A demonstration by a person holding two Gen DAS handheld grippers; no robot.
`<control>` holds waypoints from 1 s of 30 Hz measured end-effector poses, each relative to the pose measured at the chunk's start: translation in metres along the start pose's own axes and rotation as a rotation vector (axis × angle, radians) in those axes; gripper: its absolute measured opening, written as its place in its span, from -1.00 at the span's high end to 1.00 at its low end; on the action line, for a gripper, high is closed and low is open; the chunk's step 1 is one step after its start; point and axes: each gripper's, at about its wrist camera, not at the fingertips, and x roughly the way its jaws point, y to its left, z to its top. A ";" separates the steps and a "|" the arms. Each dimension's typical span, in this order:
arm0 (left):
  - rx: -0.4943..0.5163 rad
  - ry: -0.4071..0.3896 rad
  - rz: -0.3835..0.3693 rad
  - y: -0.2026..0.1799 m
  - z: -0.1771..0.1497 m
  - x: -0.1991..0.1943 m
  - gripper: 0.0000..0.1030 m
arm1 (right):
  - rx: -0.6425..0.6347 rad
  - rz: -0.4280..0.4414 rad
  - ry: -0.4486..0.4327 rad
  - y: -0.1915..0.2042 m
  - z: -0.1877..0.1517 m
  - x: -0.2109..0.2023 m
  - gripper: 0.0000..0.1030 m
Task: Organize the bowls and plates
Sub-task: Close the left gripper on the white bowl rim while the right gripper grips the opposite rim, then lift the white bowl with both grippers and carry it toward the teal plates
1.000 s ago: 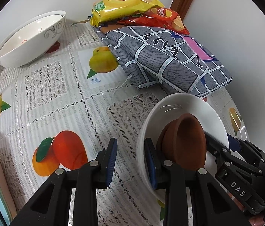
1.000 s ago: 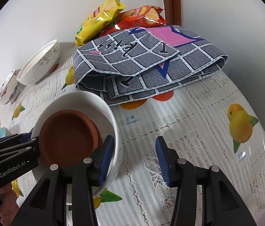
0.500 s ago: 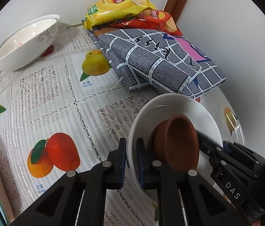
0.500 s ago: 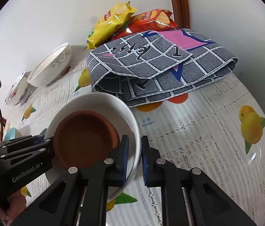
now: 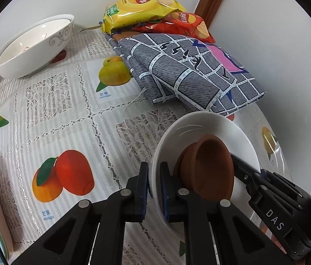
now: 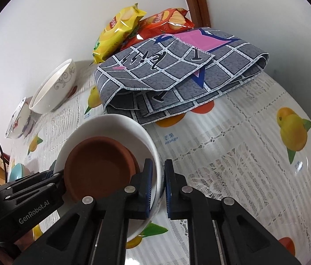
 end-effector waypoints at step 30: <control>-0.012 -0.045 -0.007 0.007 0.004 -0.047 0.81 | -0.013 0.007 -0.050 0.021 0.004 -0.038 0.80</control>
